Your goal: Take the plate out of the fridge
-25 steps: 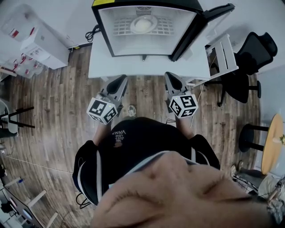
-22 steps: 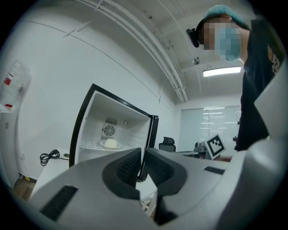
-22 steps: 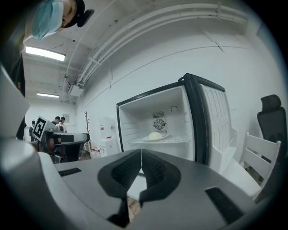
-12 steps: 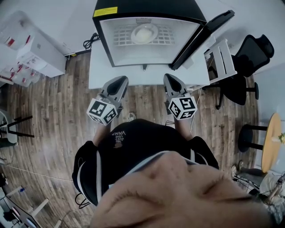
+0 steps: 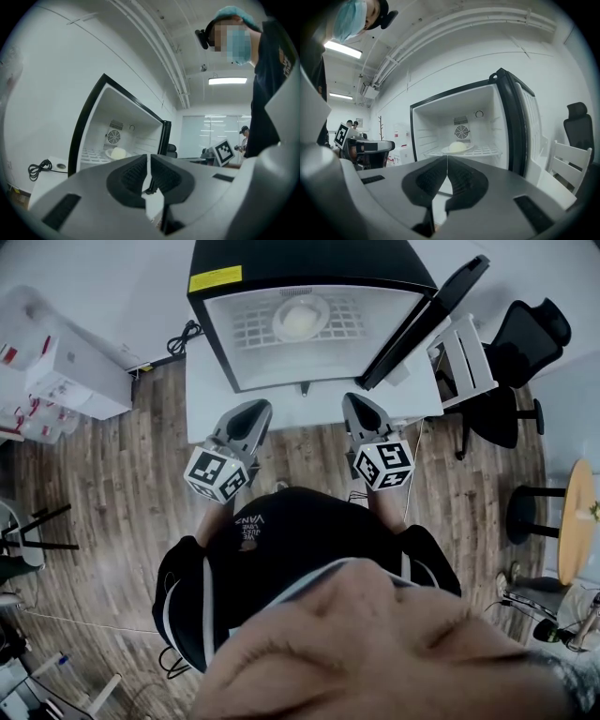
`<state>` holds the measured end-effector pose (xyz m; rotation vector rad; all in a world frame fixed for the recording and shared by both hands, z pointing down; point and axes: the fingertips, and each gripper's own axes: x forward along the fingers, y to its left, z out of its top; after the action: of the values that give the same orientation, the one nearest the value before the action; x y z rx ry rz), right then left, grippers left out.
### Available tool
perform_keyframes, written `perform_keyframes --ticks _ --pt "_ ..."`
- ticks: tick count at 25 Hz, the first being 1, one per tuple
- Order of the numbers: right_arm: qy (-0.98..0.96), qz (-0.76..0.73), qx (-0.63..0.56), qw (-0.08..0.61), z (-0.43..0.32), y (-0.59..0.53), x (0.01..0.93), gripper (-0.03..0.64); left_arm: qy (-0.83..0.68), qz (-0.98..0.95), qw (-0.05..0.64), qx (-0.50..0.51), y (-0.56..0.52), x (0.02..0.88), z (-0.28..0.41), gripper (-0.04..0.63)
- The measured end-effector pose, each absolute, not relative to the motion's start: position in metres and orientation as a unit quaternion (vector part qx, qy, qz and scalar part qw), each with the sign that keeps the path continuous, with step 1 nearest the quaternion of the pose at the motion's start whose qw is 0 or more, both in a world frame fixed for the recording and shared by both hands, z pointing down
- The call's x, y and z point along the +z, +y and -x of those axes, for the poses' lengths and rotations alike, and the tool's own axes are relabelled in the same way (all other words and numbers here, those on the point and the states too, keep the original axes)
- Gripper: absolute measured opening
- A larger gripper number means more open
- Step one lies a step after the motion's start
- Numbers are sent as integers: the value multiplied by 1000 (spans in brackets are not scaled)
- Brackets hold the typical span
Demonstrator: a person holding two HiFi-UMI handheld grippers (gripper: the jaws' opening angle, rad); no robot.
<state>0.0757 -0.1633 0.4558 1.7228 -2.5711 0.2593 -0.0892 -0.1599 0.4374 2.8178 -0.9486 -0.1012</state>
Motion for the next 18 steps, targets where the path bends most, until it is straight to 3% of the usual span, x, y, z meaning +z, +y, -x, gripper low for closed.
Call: perform_keyframes --ticks 18 --pt "-810 -579 85 19 -66 -187 460 12 -284 -954 91 -26 -196 447 97 32"
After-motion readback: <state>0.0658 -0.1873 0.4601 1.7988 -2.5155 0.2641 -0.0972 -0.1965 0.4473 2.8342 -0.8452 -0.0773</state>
